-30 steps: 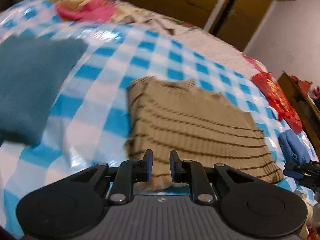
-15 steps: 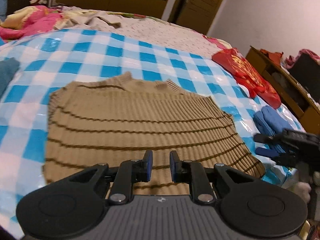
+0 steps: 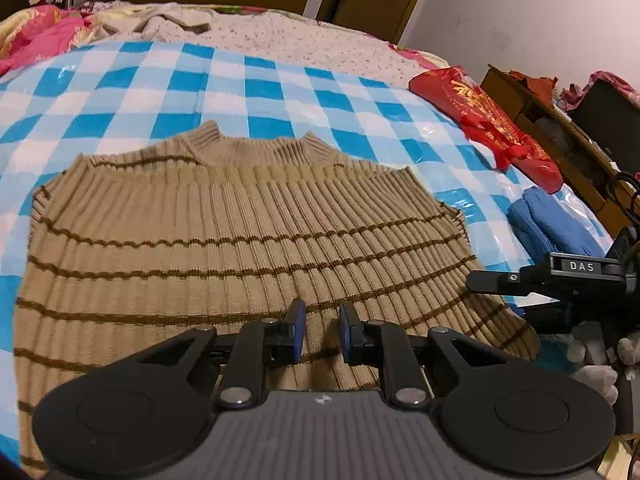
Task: Fold small clothes
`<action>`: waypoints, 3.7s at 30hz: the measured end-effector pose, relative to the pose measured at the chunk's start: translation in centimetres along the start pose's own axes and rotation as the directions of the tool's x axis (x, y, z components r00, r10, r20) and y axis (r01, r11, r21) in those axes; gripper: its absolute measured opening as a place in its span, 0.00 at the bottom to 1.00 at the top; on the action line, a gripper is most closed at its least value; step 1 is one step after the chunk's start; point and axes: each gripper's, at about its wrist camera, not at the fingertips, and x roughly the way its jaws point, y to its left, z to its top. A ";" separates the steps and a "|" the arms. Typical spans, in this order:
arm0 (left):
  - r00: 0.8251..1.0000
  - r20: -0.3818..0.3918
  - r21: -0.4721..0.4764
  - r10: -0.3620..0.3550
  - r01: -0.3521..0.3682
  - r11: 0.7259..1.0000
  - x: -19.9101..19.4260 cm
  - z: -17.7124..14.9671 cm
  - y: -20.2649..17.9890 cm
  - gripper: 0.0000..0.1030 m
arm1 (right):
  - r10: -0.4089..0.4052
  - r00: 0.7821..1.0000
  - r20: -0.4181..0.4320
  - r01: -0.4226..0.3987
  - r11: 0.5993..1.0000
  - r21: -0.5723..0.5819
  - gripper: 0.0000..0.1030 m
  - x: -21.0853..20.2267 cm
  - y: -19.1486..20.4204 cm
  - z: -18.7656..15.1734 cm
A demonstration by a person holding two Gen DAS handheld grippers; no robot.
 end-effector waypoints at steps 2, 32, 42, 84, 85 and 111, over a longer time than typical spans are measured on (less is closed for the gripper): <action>1.000 -0.002 -0.001 0.001 -0.001 1.000 0.1 -0.1 0.0 0.28 | 0.001 1.000 -0.006 -0.001 1.000 0.009 0.52 0.7 0.1 0.1; 1.000 -0.019 0.021 -0.007 0.007 1.000 0.8 -0.5 0.3 0.29 | -0.053 0.999 -0.004 0.053 0.997 -0.062 0.40 -1.5 -0.5 0.2; 0.999 -0.046 0.028 -0.004 0.005 1.000 1.3 -0.3 0.2 0.29 | -0.035 0.999 0.028 0.039 0.991 -0.128 0.46 0.5 0.4 0.4; 0.989 0.142 -0.204 -0.032 0.061 0.977 -11.9 -6.3 13.3 0.32 | -0.215 0.957 -0.194 0.009 0.690 -0.723 0.18 17.8 29.7 -12.1; 0.988 0.152 -0.211 -0.034 0.066 0.975 -12.3 -6.3 13.5 0.32 | -0.207 0.957 -0.205 -0.002 0.700 -0.714 0.18 17.5 29.7 -12.0; 0.994 0.108 -0.145 -0.012 0.028 0.989 -9.8 -5.5 11.3 0.26 | -0.403 0.911 -0.091 0.196 0.616 -0.763 0.32 22.4 30.2 -8.5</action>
